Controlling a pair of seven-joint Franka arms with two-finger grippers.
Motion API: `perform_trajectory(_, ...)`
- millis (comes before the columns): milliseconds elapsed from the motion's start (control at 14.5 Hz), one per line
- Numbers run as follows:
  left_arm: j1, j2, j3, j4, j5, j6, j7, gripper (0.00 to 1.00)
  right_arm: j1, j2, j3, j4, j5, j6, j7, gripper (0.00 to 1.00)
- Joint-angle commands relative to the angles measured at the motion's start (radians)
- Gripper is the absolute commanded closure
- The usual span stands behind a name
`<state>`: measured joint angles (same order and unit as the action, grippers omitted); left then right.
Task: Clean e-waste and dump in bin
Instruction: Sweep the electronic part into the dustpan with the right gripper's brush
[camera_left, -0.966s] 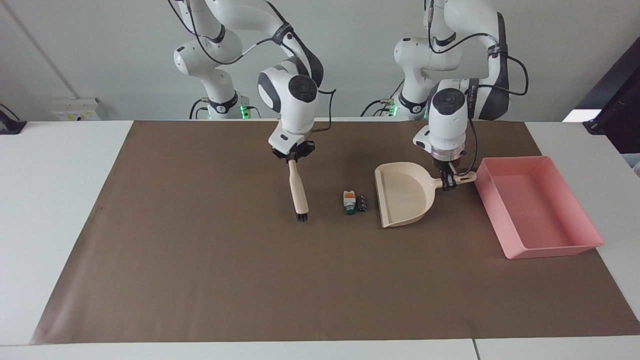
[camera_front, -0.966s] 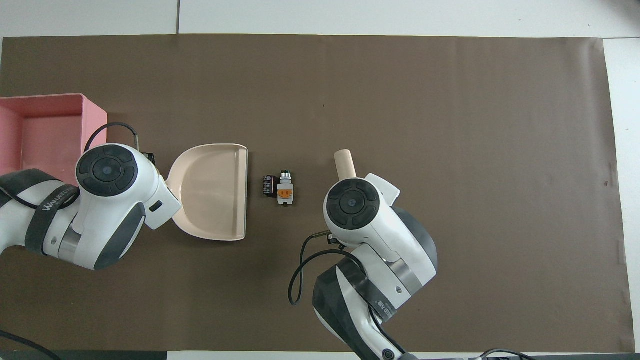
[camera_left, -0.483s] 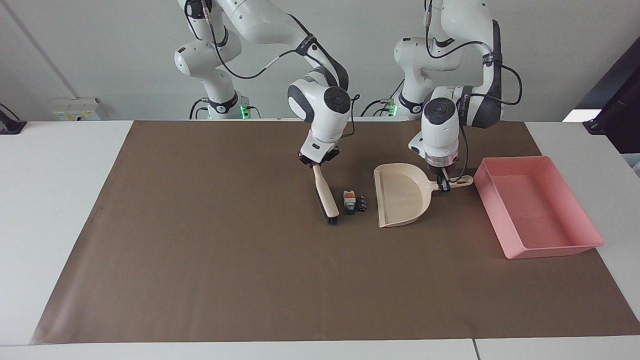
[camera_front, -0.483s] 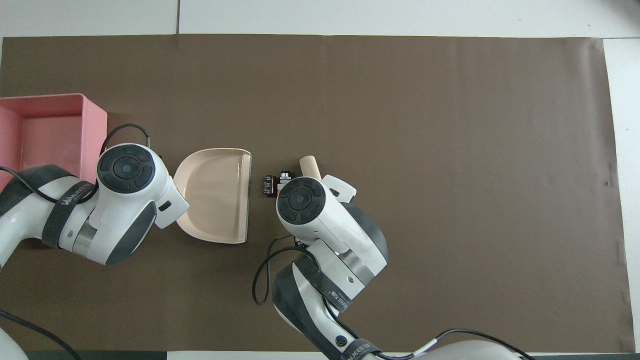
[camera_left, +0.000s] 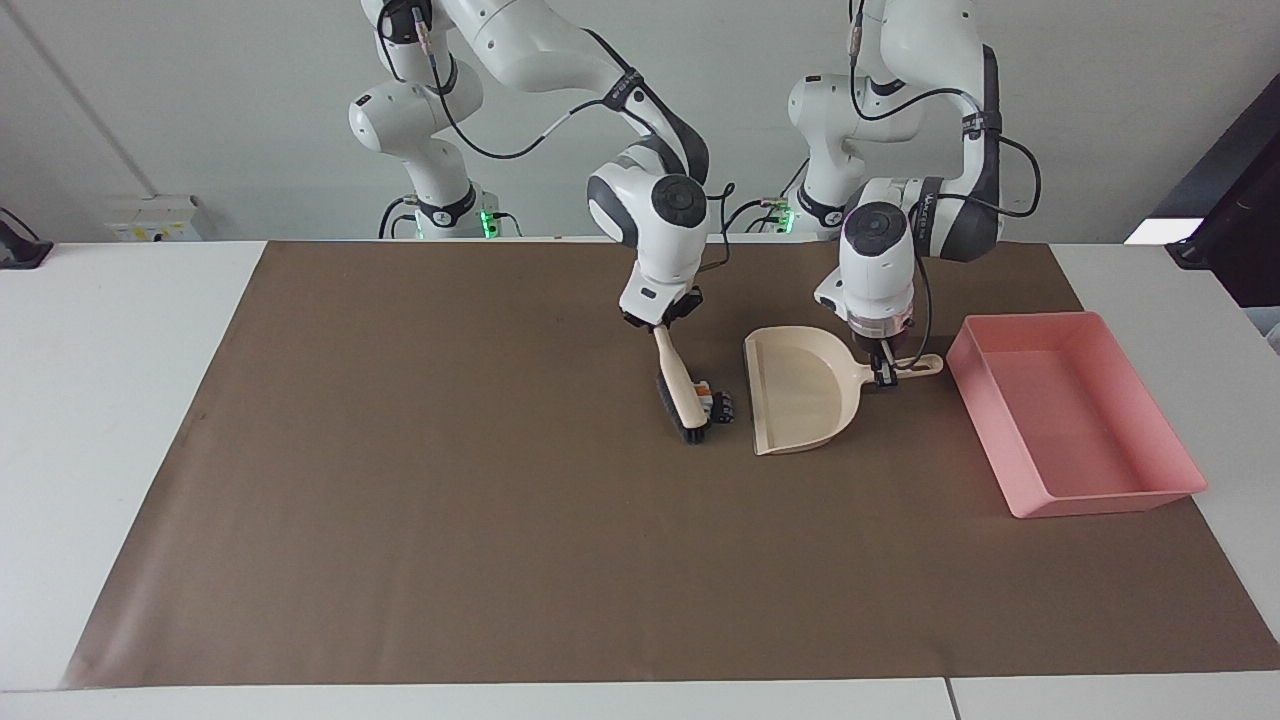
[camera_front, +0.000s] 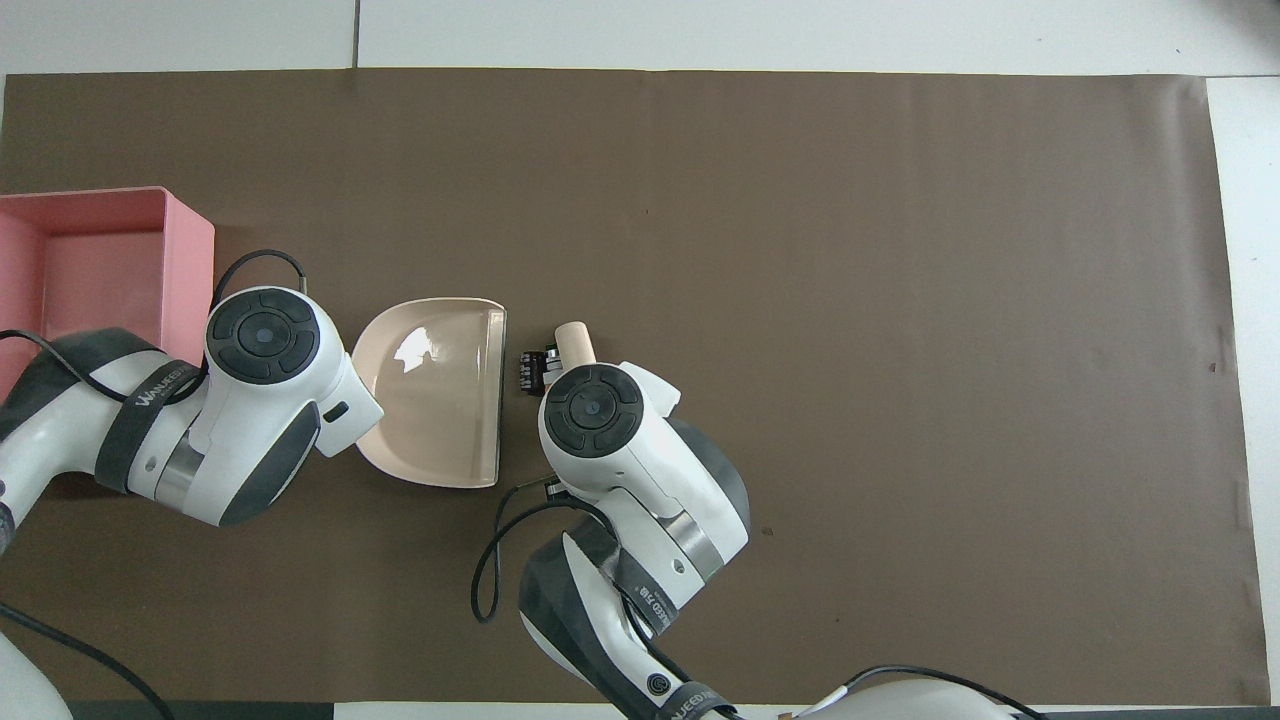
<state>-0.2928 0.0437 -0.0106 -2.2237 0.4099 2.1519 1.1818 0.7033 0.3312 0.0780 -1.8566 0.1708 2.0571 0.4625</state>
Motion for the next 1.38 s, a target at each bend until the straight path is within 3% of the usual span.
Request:
perform_trajectory(0,-0.020,0.008,0.005,-0.007,0.020,-0.003,-0.011,1.00,-0.004,0.028,0.029,0.019,0.094,0.058,-0.041,1.00)
perform_trajectory(207,-0.019,0.001,0.005,-0.028,0.018,0.029,-0.011,1.00,0.004,0.032,0.042,0.010,0.334,0.124,-0.168,1.00)
perform_trajectory(414,0.000,-0.004,0.003,-0.048,0.009,0.078,-0.001,1.00,0.051,0.046,0.043,0.010,0.556,0.289,-0.228,1.00)
perform_trajectory(552,0.012,-0.007,0.003,-0.053,-0.022,0.088,-0.001,1.00,0.054,0.046,0.043,0.016,0.618,0.305,-0.254,1.00)
perform_trajectory(690,0.015,-0.007,0.004,-0.053,-0.086,0.089,0.002,1.00,0.048,0.029,0.042,0.016,0.619,0.287,-0.245,1.00)
perform_trajectory(897,0.040,-0.005,0.003,-0.047,-0.159,0.092,0.089,1.00,0.033,-0.093,0.025,-0.025,0.590,0.206,-0.129,1.00)
perform_trajectory(1034,0.058,-0.005,0.005,-0.044,-0.251,0.091,0.192,1.00,-0.023,-0.228,0.020,-0.085,0.421,0.158,0.052,1.00)
perform_trajectory(1310,0.101,-0.010,0.005,-0.007,-0.344,0.082,0.292,1.00,-0.241,-0.369,0.022,-0.081,0.201,-0.176,0.119,1.00)
